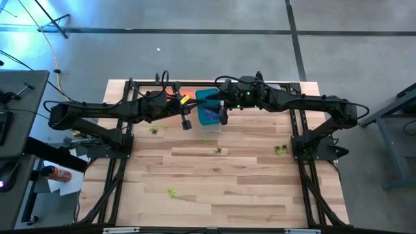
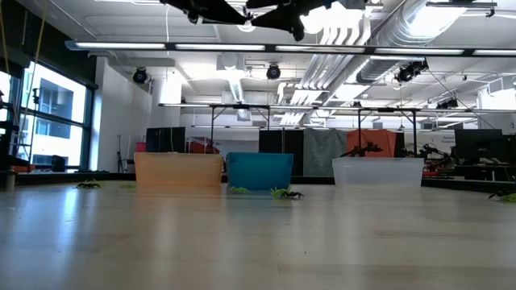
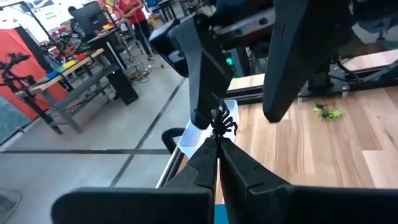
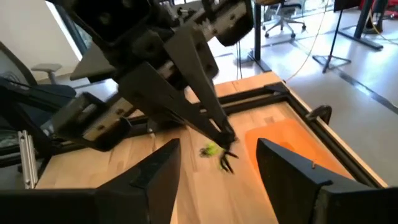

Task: Sort Halloween decoration
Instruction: Put the black spider toy into the transparent bin

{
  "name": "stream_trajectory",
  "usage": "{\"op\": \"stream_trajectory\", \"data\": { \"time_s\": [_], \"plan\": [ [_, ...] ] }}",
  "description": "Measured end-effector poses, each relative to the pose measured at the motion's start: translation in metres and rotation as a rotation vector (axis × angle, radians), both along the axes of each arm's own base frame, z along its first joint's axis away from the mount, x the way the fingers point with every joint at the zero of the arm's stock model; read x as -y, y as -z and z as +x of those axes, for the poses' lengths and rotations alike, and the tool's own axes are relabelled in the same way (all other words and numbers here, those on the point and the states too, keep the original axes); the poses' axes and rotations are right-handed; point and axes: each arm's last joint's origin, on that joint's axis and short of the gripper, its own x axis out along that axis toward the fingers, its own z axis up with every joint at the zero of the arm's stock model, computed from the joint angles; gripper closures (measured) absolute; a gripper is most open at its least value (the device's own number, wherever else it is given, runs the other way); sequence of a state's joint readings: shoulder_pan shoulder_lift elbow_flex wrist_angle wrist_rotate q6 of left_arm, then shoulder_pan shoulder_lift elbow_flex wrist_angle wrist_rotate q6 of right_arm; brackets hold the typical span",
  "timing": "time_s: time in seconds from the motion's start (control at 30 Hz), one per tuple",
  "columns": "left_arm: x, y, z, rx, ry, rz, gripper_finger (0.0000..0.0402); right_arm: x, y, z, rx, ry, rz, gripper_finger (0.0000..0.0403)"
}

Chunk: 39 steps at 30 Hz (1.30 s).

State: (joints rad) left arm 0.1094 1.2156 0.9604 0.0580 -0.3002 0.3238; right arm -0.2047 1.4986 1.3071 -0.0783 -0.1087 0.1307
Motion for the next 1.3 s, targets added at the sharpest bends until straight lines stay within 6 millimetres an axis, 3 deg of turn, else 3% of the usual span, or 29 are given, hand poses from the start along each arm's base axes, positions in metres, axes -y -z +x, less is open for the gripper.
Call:
{"op": "stream_trajectory", "data": {
  "time_s": [0.3, 0.6, 0.87, 1.3],
  "plan": [
    [-0.0005, 0.0015, 0.0015, -0.002, 0.001, -0.007, 0.0401, -0.0005, -0.0005, 0.001, 0.011, -0.001, 0.0, 0.0267],
    [-0.0004, 0.0014, 0.0015, -0.001, 0.002, -0.007, 0.0401, -0.0005, 0.0002, 0.0008, 0.005, 0.005, 0.023, 0.0307],
    [-0.0004, -0.0006, 0.0019, 0.017, 0.008, 0.003, 0.0401, 0.0003, 0.0019, 0.0003, -0.011, 0.035, 0.02, 0.0392],
    [0.0001, -0.0003, 0.0021, 0.037, 0.017, -0.056, 0.0384, 0.0001, 0.0019, 0.0004, -0.008, 0.039, 0.04, 0.0396]
  ]
}}
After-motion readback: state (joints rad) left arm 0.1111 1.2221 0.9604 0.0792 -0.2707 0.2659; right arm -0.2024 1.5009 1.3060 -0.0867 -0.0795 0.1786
